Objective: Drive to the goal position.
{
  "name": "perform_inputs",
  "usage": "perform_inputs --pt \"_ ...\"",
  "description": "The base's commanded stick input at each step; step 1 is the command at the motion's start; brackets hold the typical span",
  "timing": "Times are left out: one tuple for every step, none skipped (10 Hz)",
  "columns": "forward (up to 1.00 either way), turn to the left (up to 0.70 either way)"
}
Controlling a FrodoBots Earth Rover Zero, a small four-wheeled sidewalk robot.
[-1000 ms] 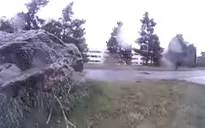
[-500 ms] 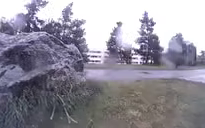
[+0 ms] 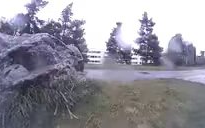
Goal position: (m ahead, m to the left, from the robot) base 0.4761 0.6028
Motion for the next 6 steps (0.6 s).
perform_inputs --pt "0.0 0.0" --pt "0.0 0.0" --pt "0.0 -0.1" --pt "0.0 -0.45" --pt "0.0 -0.45" --pt "0.0 -0.45"
